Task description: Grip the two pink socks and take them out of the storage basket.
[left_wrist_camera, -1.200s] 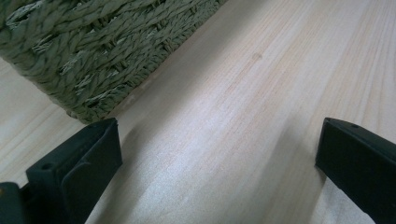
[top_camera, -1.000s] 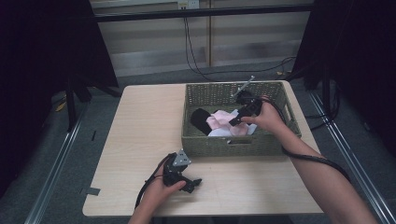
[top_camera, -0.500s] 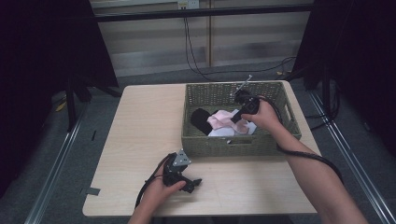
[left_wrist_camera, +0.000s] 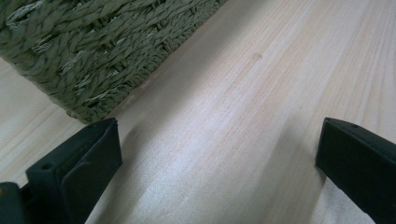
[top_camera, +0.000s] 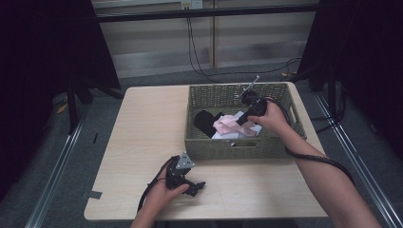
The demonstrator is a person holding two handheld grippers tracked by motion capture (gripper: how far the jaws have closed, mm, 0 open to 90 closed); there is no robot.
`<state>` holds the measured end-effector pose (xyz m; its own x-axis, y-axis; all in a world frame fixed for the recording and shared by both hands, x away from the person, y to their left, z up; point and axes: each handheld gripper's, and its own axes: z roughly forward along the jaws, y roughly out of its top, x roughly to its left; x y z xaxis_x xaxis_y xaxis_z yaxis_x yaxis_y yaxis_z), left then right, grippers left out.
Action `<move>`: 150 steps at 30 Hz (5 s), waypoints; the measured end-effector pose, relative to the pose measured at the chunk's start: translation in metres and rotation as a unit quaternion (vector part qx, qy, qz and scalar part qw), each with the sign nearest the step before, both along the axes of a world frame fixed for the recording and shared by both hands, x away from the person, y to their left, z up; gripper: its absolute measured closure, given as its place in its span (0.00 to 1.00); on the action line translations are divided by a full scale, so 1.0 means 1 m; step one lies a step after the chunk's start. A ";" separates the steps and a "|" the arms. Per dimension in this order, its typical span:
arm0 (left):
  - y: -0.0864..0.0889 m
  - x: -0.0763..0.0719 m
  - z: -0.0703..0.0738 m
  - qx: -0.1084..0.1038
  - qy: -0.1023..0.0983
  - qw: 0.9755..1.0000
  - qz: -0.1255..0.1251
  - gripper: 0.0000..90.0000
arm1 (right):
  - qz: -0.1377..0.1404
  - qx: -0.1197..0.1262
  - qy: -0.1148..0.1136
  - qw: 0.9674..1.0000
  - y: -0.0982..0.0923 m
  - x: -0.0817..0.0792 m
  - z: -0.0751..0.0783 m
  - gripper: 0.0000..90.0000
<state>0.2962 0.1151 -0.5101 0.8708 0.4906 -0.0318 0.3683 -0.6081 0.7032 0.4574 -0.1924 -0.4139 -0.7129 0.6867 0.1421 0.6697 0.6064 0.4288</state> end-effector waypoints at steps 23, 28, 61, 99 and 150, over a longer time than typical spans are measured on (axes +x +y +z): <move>0.000 0.000 0.000 0.000 0.000 1.000 0.000 0.00 | -0.004 0.018 0.028 0.999 -0.004 -0.003 -0.003 0.88; 0.000 0.000 0.000 0.000 0.000 1.000 0.000 0.00 | -0.001 0.021 0.028 0.999 -0.005 -0.003 0.002 0.88; 0.000 0.000 0.000 0.001 0.000 1.000 0.000 0.00 | 0.020 0.033 0.030 0.999 -0.023 -0.022 0.085 0.98; 0.000 0.000 0.000 0.001 0.000 1.000 0.000 0.00 | 0.126 0.059 0.002 0.990 -0.021 -0.109 0.140 0.98; 0.000 0.000 0.000 0.004 -0.002 1.000 -0.003 0.00 | 0.161 0.057 0.032 0.985 0.003 -0.142 0.042 0.97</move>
